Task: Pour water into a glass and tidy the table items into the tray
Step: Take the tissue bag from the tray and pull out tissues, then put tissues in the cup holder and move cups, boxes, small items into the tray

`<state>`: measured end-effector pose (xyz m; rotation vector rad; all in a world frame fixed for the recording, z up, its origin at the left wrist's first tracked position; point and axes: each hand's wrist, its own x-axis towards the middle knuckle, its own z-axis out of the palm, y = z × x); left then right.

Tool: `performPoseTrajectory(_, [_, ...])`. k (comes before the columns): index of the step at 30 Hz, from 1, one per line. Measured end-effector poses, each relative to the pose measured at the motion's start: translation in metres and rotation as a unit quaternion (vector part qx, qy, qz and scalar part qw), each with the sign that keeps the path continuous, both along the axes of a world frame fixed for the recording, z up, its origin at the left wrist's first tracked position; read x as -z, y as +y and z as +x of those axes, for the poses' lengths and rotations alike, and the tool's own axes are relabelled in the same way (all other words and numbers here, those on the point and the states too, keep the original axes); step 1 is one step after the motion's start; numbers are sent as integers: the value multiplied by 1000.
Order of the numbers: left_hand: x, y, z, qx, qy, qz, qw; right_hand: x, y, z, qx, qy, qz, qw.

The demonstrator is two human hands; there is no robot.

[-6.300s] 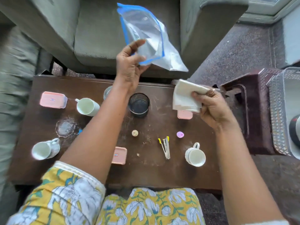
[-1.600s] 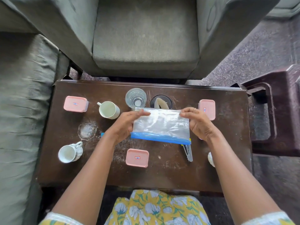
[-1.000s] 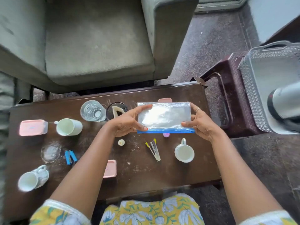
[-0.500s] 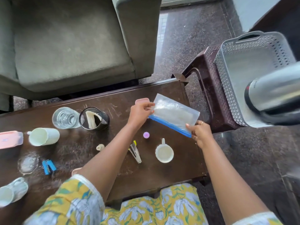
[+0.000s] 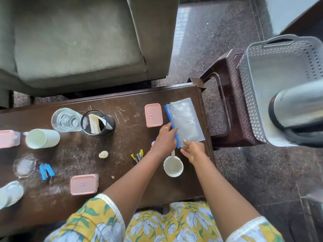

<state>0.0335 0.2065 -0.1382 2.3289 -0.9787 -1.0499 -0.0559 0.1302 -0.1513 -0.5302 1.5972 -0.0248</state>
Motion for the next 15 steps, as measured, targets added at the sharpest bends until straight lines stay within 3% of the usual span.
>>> performPoseTrajectory(4, [-1, 14, -2, 21, -5, -1, 1000, 0, 6, 8, -47, 136, -69, 987])
performPoseTrajectory(6, [-4, 22, 3, -9, -7, -33, 999, -7, 12, 18, -102, 240, -171, 950])
performPoseTrajectory(8, [-11, 34, 12, -87, -17, -72, 993, -20, 24, 32, -187, 280, -291, 895])
performPoseTrajectory(11, [-25, 67, 31, -229, -63, -122, 964, -34, 54, 62, -320, 191, -413, 831])
performPoseTrajectory(15, [-38, 122, 70, -349, -223, -175, 893, -46, 101, 114, -470, 0, -473, 745])
